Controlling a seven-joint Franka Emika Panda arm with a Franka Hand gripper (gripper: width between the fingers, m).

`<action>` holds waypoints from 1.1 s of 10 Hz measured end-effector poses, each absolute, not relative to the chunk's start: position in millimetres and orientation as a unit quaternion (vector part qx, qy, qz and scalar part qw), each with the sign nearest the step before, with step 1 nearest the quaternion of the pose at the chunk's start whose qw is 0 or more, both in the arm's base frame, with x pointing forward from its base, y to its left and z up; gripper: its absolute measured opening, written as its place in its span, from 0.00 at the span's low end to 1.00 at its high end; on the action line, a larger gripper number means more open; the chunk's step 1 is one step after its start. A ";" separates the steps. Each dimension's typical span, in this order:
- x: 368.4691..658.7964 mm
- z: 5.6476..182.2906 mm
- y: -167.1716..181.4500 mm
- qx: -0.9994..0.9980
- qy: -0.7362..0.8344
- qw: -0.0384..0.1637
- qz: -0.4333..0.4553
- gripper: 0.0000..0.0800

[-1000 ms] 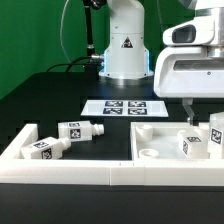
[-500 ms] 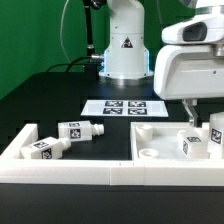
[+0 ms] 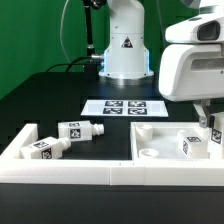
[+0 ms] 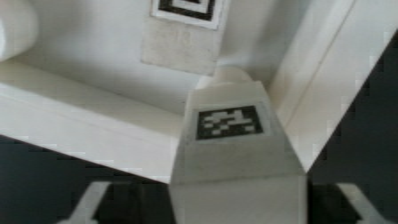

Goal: Assemble one leg

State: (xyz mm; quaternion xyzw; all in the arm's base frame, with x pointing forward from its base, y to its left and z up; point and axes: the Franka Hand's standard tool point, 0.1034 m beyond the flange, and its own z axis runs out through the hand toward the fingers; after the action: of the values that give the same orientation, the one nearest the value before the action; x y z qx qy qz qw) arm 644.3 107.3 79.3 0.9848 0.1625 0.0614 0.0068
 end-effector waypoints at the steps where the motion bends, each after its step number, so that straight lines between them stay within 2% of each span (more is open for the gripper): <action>1: 644.3 79.3 107.4 0.987 0.148 0.006 0.062 0.36; 3: 644.3 79.3 107.6 0.989 0.132 0.004 0.062 0.36; 11: 643.7 78.7 106.2 0.951 -0.302 -0.031 0.059 0.36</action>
Offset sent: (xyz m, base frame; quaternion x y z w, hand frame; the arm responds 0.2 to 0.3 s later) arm 0.0000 0.0000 0.0000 0.0000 0.0000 0.1938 0.9810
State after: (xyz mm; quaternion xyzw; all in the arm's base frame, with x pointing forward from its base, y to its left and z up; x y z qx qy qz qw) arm 643.7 106.2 78.7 0.9510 -0.3020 0.0587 -0.0308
